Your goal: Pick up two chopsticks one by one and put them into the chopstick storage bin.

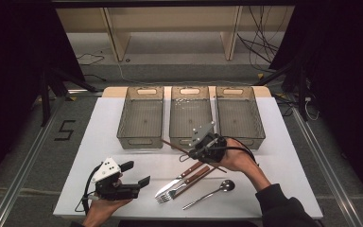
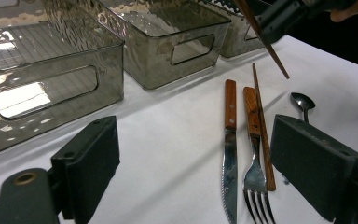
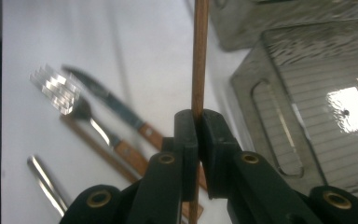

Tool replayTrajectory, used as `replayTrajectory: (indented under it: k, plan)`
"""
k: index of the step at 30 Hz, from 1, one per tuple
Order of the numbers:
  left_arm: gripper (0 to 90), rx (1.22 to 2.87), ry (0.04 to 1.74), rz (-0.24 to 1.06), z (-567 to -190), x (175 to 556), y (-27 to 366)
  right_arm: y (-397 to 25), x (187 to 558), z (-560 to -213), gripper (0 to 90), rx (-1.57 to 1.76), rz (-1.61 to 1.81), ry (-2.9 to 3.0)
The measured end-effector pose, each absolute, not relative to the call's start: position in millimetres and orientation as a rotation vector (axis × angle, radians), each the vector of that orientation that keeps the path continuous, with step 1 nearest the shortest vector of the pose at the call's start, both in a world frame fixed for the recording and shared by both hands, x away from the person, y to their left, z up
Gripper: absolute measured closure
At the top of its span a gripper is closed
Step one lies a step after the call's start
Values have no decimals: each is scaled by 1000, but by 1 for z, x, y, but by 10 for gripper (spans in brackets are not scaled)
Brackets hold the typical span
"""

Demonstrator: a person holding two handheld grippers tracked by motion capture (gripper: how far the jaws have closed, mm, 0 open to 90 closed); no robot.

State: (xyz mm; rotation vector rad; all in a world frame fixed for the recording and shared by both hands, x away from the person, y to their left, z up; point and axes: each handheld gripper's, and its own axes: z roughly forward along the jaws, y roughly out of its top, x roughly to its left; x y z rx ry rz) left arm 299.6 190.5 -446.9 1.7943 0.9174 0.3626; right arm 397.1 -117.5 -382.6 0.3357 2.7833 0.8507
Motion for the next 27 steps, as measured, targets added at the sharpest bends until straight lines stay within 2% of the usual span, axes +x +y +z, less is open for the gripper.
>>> replayTrajectory:
  k: [10, 27]
  plan:
    - [156, 1795, 914, 371, -447, 299, 191, -118, 419, -372, 858, 685, 1082, 2703]
    - [156, 1786, 917, 370, -446, 299, 192, -85, 456, -354, 857, 928, 1338, 2549]
